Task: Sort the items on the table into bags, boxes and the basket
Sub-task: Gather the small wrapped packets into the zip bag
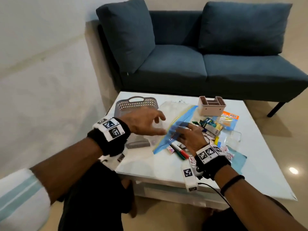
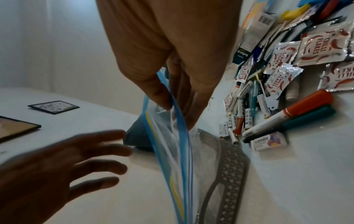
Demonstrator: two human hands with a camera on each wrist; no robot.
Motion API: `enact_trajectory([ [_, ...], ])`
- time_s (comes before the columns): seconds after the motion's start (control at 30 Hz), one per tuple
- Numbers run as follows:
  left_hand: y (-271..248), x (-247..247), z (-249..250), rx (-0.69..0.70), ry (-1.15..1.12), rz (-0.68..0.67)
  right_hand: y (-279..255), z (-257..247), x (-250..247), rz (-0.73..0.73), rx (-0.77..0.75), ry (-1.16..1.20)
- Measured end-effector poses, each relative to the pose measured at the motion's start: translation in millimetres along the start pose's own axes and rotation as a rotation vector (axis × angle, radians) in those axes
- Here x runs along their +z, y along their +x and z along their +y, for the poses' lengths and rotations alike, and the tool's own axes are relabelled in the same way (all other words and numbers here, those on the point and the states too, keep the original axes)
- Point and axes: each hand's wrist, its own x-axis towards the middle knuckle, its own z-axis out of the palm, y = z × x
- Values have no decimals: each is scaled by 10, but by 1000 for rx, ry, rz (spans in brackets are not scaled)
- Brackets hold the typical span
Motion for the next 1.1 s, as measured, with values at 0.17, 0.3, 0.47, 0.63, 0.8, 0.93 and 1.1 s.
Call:
enact_trajectory([
  [0.17,281,604,217,-203,54,249,278,125,-36,-102,-1,-166],
  [0.3,615,739,-19,-264,-58,399,640,101,-246,-40,-4,-381],
  [0.47,861,777,-334,-285,-281,616,994,219,-649,148,-46,-466],
  [0.63,989,933,-165,-193,-359,526,1102,240,-640,132,-135,-695],
  [0.8,949,1011,239,-128,-332,513,881,284,-373,-152,88,-424],
  [0.93,919,972,137,-189,-226,468,807,575,98,-124,252,-47],
  [1.1,789,911,-238,-288,-121,514,929,723,521,-52,423,34],
])
